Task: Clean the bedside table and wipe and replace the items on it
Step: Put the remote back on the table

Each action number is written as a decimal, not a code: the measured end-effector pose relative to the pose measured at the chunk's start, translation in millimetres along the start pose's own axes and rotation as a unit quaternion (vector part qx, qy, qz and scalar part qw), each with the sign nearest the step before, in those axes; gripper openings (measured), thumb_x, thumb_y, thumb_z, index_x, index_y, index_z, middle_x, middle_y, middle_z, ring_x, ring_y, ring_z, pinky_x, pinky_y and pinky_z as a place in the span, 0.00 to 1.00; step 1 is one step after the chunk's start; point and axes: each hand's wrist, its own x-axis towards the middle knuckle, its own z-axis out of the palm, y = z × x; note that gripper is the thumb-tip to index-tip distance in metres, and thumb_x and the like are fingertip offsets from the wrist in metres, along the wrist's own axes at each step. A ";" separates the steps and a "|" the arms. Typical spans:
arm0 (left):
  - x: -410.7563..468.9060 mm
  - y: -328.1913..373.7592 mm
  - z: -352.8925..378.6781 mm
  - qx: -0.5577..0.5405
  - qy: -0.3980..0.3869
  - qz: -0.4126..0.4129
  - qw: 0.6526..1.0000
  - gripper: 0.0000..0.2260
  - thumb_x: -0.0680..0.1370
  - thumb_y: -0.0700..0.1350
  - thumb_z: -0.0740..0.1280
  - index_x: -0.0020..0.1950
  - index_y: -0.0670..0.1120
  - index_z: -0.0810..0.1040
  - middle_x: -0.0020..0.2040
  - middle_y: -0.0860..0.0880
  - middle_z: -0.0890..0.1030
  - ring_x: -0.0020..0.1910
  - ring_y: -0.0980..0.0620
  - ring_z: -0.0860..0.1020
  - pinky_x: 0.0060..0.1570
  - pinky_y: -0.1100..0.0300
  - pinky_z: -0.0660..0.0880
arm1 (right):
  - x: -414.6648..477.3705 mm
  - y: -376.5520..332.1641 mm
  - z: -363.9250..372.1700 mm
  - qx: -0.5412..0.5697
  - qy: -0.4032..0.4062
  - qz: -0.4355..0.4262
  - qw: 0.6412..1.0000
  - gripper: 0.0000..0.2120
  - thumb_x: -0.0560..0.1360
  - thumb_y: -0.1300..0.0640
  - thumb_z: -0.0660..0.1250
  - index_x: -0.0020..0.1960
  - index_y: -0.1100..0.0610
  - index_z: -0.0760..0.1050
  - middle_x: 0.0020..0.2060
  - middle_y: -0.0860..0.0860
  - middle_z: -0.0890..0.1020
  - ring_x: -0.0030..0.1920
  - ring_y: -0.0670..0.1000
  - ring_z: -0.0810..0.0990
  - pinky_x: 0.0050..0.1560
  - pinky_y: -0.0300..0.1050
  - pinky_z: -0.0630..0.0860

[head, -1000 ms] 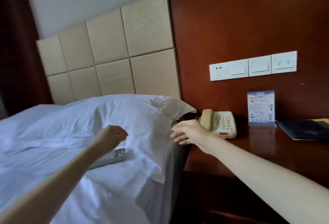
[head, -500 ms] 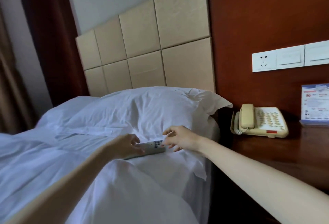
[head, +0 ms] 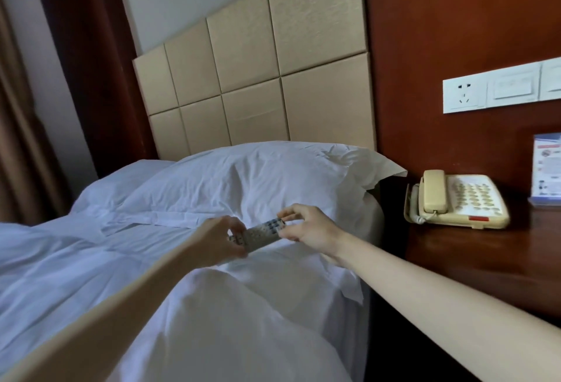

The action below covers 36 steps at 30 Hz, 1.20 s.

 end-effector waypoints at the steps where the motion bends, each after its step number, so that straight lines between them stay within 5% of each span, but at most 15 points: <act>1: 1.4 1.7 -1.9 -0.015 0.007 -0.002 1.000 0.17 0.66 0.46 0.76 0.53 0.52 0.80 0.48 0.54 0.79 0.45 0.54 0.76 0.39 0.68 0.70 | 0.2 -3.9 -4.2 0.005 0.014 -0.011 1.000 0.13 0.71 0.66 0.69 0.55 0.58 0.75 0.53 0.55 0.76 0.47 0.51 0.77 0.51 0.44 0.75; 6: 9.8 26.4 -9.3 -0.115 0.012 0.000 0.993 0.15 0.68 0.47 0.76 0.52 0.56 0.78 0.50 0.52 0.81 0.48 0.53 0.80 0.44 0.57 0.77 | 0.1 -27.3 -44.2 0.076 0.068 -0.054 0.993 0.12 0.73 0.69 0.66 0.55 0.61 0.75 0.46 0.54 0.76 0.44 0.48 0.77 0.43 0.35 0.76; 11: 21.1 78.2 -1.0 -0.262 0.013 0.037 0.964 0.14 0.70 0.46 0.74 0.53 0.55 0.78 0.50 0.57 0.79 0.46 0.61 0.77 0.36 0.70 0.74 | -8.7 -32.5 -83.1 0.158 0.106 -0.045 0.981 0.09 0.73 0.71 0.66 0.51 0.62 0.74 0.45 0.58 0.80 0.43 0.54 0.80 0.44 0.44 0.79; 15: 30.5 126.3 15.4 -0.302 0.008 0.066 0.951 0.15 0.71 0.45 0.74 0.56 0.51 0.77 0.50 0.53 0.80 0.45 0.56 0.78 0.41 0.63 0.75 | -24.1 -25.2 -114.0 0.197 0.133 -0.040 0.971 0.07 0.74 0.67 0.68 0.47 0.57 0.73 0.39 0.55 0.81 0.38 0.51 0.82 0.37 0.45 0.80; 19: 34.1 168.4 40.2 -0.335 -0.013 0.086 0.938 0.16 0.71 0.43 0.73 0.57 0.48 0.77 0.49 0.48 0.79 0.42 0.54 0.78 0.38 0.63 0.76 | -43.9 -15.8 -150.2 0.186 0.176 -0.021 0.966 0.04 0.75 0.65 0.67 0.49 0.60 0.74 0.41 0.55 0.80 0.40 0.52 0.81 0.41 0.48 0.82; 22: 37.5 198.5 60.2 -0.340 -0.007 0.107 0.934 0.15 0.71 0.42 0.73 0.56 0.48 0.76 0.44 0.51 0.76 0.39 0.57 0.76 0.33 0.65 0.75 | -61.7 -10.1 -178.0 0.169 0.197 0.000 0.966 0.03 0.75 0.65 0.67 0.48 0.60 0.74 0.43 0.58 0.81 0.42 0.53 0.82 0.38 0.47 0.83; 26: 42.8 232.7 84.6 -0.244 0.036 0.162 0.955 0.20 0.69 0.48 0.75 0.59 0.46 0.76 0.52 0.51 0.76 0.45 0.57 0.74 0.41 0.73 0.70 | -82.1 -4.1 -214.2 0.134 0.209 0.054 0.967 0.04 0.75 0.67 0.67 0.47 0.60 0.74 0.43 0.60 0.82 0.39 0.54 0.84 0.33 0.45 0.81; 36: 45.5 304.1 129.9 -0.253 -0.012 0.247 0.935 0.25 0.70 0.47 0.73 0.66 0.49 0.72 0.58 0.50 0.74 0.48 0.59 0.76 0.40 0.77 0.71 | -120.1 12.0 -292.3 0.118 0.270 0.104 0.950 0.05 0.75 0.69 0.64 0.51 0.65 0.74 0.43 0.64 0.82 0.40 0.58 0.85 0.34 0.49 0.82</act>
